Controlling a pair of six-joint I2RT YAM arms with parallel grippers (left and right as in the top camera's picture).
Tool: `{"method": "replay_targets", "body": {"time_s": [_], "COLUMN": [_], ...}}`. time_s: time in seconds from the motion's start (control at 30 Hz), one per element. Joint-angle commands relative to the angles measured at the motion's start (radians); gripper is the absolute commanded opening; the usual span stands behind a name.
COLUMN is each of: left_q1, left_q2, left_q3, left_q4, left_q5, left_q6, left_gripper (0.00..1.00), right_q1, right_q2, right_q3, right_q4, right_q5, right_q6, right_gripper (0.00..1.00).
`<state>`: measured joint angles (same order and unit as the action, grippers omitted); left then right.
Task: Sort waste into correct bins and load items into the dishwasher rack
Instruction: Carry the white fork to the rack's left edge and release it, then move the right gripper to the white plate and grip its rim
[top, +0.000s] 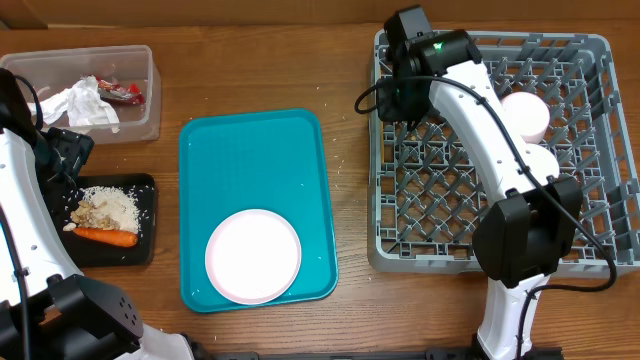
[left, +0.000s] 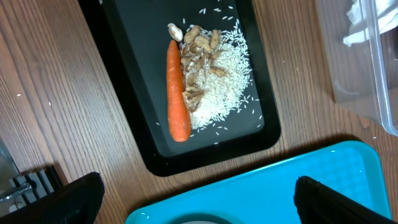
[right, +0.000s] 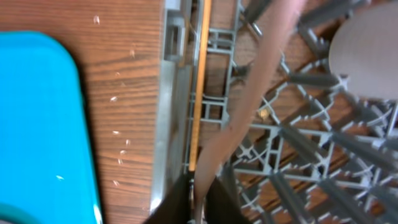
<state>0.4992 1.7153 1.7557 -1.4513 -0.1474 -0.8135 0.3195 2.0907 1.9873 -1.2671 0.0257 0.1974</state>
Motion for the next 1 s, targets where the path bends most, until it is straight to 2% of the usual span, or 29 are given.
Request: {"method": "replay_targets", "body": {"time_s": [0.0, 0.07, 0.1, 0.17, 0.53, 0.8, 0.97], "left_q1": [-0.003, -0.003, -0.003, -0.003, -0.003, -0.003, -0.003], "left_q2": [0.004, 0.004, 0.004, 0.004, 0.004, 0.004, 0.004], "left_q3": [0.006, 0.006, 0.006, 0.006, 0.006, 0.006, 0.006], "left_q4": [-0.002, -0.003, -0.003, -0.003, -0.002, -0.003, -0.003], "left_q5": [-0.017, -0.017, -0.017, -0.017, -0.017, -0.017, -0.017], "left_q6": [-0.018, -0.018, -0.018, -0.018, -0.018, -0.018, -0.018], "left_gripper": [1.0, 1.0, 1.0, 1.0, 1.0, 1.0, 1.0], "right_q1": [-0.008, -0.008, -0.008, -0.007, 0.03, 0.208, 0.351], "right_q2": [-0.007, -0.007, -0.007, -0.007, -0.057, -0.11, -0.085], "right_q3": [-0.054, -0.071, -0.074, -0.074, -0.018, -0.033, -0.098], "right_q4": [0.04, 0.06, 0.064, 0.069, -0.059, -0.105, -0.059], "right_q5": [-0.021, -0.021, -0.021, -0.021, -0.12, -0.253, -0.252], "right_q6": [-0.031, -0.031, -0.03, -0.024, 0.029, 0.042, 0.031], "right_gripper": [0.34, 0.75, 0.92, 1.0, 1.0, 0.99, 0.7]}}
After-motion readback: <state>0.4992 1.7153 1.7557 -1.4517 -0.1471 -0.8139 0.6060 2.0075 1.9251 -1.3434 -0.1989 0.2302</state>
